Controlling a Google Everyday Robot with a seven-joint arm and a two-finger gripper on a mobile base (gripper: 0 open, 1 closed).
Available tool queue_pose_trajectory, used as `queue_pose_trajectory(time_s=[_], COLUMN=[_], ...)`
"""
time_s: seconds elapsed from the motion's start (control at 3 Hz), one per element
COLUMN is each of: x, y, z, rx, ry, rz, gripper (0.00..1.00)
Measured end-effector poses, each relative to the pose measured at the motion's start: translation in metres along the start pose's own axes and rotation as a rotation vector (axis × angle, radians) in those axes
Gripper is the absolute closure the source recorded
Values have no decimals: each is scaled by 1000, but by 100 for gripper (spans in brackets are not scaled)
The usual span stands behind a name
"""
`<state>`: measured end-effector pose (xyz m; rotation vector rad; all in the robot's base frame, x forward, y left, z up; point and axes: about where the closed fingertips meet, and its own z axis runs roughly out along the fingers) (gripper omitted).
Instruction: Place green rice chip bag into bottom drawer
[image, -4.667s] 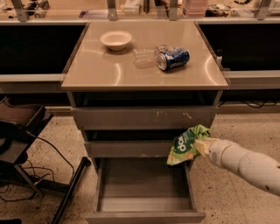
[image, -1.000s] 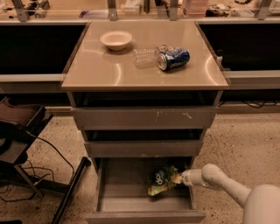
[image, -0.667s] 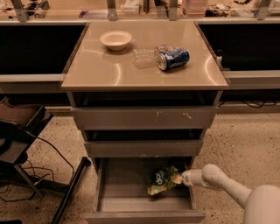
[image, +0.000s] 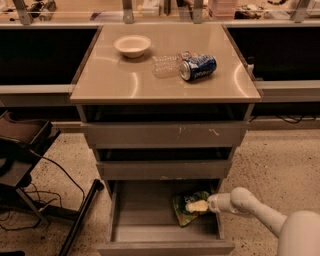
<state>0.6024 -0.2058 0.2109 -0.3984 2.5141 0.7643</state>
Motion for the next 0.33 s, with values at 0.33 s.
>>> queue_pose_trajectory(time_s=[0.33], x=[0], y=[0], z=[0], rx=[0], ry=[0], rz=[0], gripper=[0])
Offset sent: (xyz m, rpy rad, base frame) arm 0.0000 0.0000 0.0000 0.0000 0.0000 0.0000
